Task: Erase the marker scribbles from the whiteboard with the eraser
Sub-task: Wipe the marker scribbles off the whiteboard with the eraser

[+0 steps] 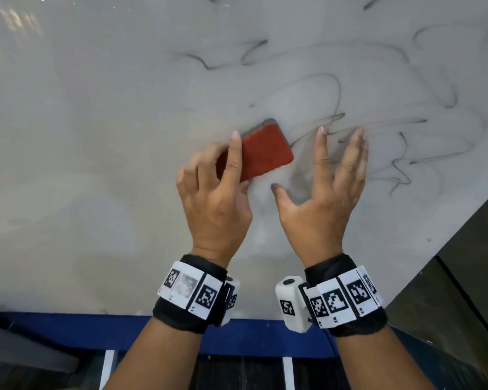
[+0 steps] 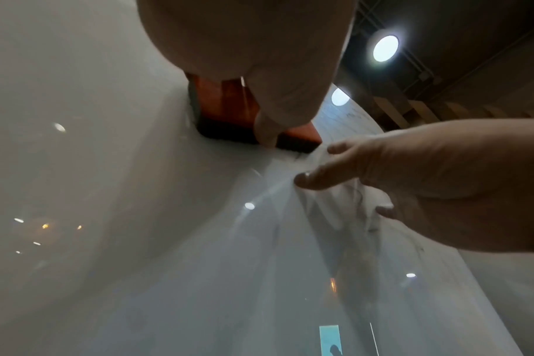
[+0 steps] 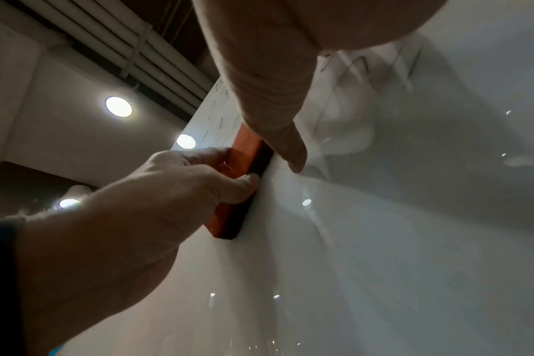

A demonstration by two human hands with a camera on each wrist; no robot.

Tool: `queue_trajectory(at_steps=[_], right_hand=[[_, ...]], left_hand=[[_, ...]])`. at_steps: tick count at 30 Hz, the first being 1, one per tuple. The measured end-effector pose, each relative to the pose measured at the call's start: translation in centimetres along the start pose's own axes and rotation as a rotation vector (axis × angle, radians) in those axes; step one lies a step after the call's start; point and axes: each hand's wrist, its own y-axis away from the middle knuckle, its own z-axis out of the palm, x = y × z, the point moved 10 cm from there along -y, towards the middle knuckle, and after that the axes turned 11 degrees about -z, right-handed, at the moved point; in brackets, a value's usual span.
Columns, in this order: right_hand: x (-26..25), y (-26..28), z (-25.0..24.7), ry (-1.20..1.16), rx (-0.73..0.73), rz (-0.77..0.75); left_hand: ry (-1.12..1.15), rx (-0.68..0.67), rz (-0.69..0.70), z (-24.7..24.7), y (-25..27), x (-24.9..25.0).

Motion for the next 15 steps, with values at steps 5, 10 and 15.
queue_trajectory(at_steps=[5,10,15], right_hand=[[-0.1,-0.4,-0.6,-0.024,0.014,0.005],[-0.9,-3.1,-1.7,0.024,-0.007,-0.074],[-1.9,-4.6,-1.6,0.068,-0.059,-0.112]], left_hand=[[0.124,0.114,-0.313,-2.0,-2.2,-4.3],[0.103,0.076,-0.248,-2.3,-2.7,-3.5],[0.048,0.045,-0.164,-2.3,-3.0,-3.8]])
